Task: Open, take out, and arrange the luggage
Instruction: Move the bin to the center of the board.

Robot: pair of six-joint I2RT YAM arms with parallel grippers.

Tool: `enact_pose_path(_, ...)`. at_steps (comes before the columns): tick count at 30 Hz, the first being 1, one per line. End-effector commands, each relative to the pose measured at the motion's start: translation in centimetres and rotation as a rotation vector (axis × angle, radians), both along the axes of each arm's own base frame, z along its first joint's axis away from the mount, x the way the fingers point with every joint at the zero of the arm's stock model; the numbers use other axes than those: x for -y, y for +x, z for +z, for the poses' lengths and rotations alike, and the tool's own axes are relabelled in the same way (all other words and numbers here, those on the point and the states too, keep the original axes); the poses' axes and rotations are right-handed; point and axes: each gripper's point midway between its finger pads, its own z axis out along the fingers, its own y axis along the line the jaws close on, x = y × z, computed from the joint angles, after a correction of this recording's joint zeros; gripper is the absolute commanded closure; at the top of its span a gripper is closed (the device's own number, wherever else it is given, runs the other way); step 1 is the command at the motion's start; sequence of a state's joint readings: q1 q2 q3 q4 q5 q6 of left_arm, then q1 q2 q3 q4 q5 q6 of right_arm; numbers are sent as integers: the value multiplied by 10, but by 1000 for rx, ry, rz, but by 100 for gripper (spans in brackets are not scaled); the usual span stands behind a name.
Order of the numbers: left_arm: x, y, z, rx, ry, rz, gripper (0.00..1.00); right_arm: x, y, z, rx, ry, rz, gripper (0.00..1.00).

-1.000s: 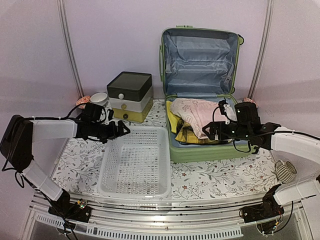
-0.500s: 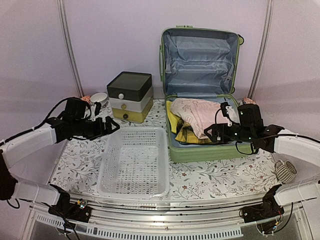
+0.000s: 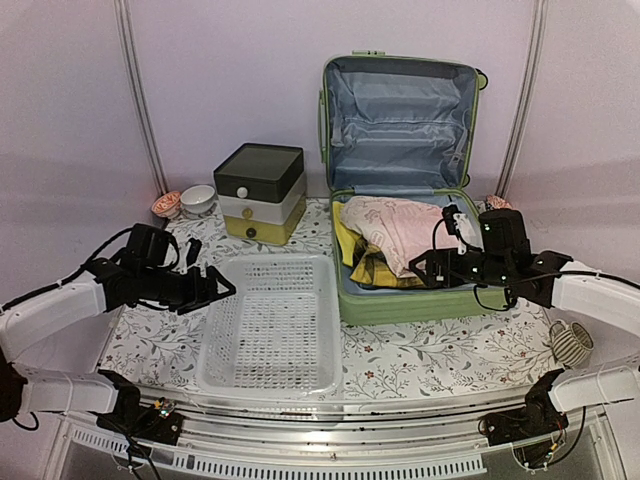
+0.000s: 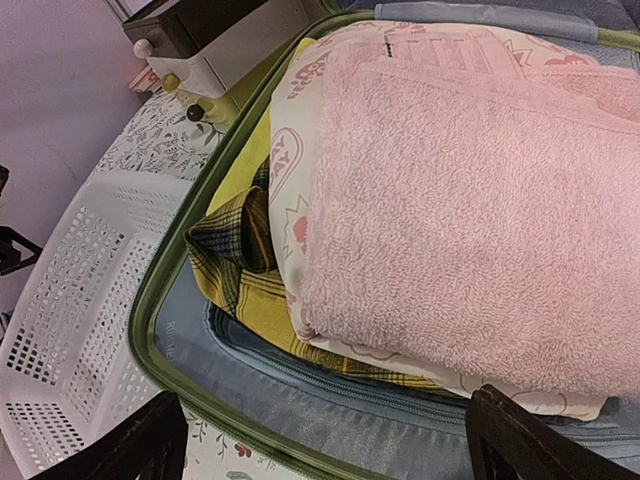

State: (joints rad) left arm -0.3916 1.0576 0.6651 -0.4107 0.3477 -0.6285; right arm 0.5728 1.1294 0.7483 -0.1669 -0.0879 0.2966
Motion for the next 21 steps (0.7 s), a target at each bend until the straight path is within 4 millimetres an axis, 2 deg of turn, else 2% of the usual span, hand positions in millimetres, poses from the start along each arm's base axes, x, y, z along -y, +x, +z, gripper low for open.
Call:
enact_pose_path(1, 14, -13, -1, -22, -28, -53, 15, 3, -2, 2, 6, -4, 1, 1)
enact_pose_path(6, 16, -9, -6, -26, -19, -51, 31, 1, 1, 3, 4, -4, 4, 1)
enact_pose_path(13, 14, 4, -7, -10, -13, 4, 47, 2, 1, 9, 18, -2, -4, 1)
enact_pose_path(17, 13, 7, -9, -15, 0, 22, 64, 4, 0, 13, 25, -1, -8, 1)
enact_pose_path(21, -2, 5, -26, -66, 89, 68, 64, 5, 1, 15, 35, -4, -12, 1)
